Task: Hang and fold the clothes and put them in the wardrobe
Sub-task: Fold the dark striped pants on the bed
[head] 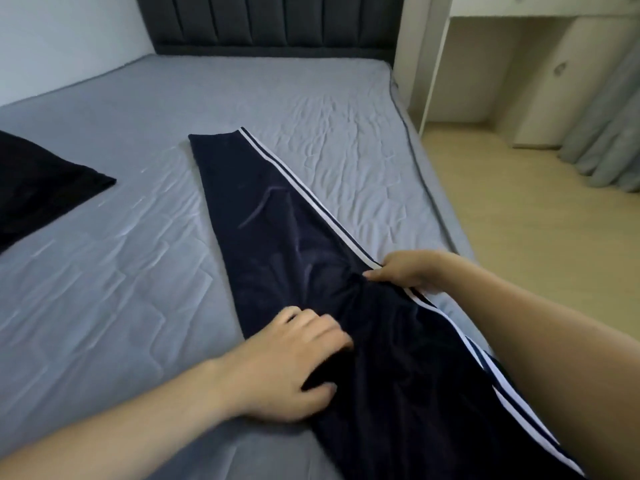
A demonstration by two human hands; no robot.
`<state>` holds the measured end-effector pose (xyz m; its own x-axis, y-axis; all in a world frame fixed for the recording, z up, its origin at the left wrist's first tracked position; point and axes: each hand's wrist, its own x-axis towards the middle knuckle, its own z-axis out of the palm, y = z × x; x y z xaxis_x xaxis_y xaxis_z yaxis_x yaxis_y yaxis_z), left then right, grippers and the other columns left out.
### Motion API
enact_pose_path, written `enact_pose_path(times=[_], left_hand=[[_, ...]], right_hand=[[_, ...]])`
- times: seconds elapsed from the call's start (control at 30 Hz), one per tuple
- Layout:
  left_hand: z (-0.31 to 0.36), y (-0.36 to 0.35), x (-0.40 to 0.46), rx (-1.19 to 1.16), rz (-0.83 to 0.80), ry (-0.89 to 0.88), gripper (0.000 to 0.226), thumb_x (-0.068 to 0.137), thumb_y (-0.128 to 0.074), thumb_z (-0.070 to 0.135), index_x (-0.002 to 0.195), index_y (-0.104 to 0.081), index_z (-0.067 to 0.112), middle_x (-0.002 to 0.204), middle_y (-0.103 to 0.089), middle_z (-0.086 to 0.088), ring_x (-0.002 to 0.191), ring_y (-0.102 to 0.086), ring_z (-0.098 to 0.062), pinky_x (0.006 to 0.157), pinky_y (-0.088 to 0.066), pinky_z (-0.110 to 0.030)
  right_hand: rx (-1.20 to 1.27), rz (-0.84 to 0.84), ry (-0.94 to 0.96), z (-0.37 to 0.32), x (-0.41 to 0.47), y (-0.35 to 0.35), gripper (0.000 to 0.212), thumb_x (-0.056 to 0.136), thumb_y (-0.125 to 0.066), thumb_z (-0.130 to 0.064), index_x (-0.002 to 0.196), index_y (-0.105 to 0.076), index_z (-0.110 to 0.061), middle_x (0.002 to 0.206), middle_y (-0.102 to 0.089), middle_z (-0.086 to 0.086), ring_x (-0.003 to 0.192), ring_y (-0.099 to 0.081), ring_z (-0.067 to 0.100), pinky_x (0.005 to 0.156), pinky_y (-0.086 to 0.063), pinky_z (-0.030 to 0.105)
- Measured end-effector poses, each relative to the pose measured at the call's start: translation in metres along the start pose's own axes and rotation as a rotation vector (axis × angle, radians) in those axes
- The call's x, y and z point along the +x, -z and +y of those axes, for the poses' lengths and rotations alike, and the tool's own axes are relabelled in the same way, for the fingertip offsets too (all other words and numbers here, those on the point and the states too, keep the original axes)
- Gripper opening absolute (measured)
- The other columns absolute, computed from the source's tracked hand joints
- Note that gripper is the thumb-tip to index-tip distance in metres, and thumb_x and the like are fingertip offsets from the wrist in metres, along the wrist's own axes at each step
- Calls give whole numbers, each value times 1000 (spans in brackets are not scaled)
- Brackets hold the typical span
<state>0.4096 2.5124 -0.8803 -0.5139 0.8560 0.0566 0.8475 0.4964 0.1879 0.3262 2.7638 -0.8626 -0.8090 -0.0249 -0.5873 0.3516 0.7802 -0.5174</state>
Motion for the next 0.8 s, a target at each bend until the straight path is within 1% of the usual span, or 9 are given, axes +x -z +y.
enact_pose_path(times=[0.13,0.2,0.3,0.43,0.53,0.63,0.7,0.73,0.8], left_hand=[[53,9,-15,14,-265,31,92,70,-56,58,149,-15,35,148,-22,5,143,-15,-11,120,-2,-53],[76,8,-17,41,-252,-30,106,65,-63,59,151,-8,35,151,-19,2,143,-18,-16,118,-10,-55],[103,-2,-18,208,-220,-110,104,62,-60,59,151,-14,31,147,-29,-4,126,-40,-24,101,-40,-45],[120,-1,-13,302,-168,8,57,81,-48,42,134,-43,23,129,-52,1,106,-55,-25,77,-48,-38],[120,14,-10,-144,-130,56,38,79,-39,33,104,-64,19,100,-69,0,90,-63,-19,75,-49,-32],[108,26,-16,-758,-145,266,19,87,-50,17,70,-58,17,61,-60,6,57,-52,-6,54,-43,-21],[96,24,-24,-1092,-71,580,10,77,-56,16,84,-62,14,66,-59,0,58,-53,-12,53,-45,-24],[87,18,-28,-1236,-1,742,21,76,-56,19,94,-62,11,71,-61,-5,61,-56,-16,55,-47,-27],[68,12,-31,-1513,92,942,29,93,-44,32,99,-66,13,84,-67,-9,72,-61,-22,60,-51,-29]], right_hand=[[105,-95,-35,7,-27,-8,54,90,-59,-52,117,-61,-5,109,-70,11,98,-69,29,92,-54,43],[141,-138,-49,13,-39,-8,51,87,-65,-51,110,-64,-6,97,-75,7,90,-72,24,86,-57,37],[197,-140,-105,26,-57,-12,51,87,-65,-49,111,-63,-3,98,-74,11,91,-72,26,87,-57,42],[104,-177,-215,37,-83,-11,58,85,-63,-56,115,-62,-6,113,-69,14,104,-66,29,98,-49,49],[-29,-265,-321,37,-103,-5,58,85,-64,-55,114,-64,-5,117,-68,14,109,-64,30,100,-46,49],[4,-273,-314,38,-112,-4,49,85,-69,-44,112,-64,-4,113,-70,15,106,-66,30,99,-48,49],[96,-254,-277,41,-110,-6,38,89,-66,-40,104,-66,-6,100,-74,11,94,-70,24,92,-52,43],[155,-239,-267,43,-108,-9,34,91,-63,-41,100,-66,-8,90,-75,9,84,-71,22,84,-56,39],[205,-169,-245,40,-108,-14,33,95,-56,-44,104,-60,-13,77,-72,6,63,-68,20,63,-58,32]])
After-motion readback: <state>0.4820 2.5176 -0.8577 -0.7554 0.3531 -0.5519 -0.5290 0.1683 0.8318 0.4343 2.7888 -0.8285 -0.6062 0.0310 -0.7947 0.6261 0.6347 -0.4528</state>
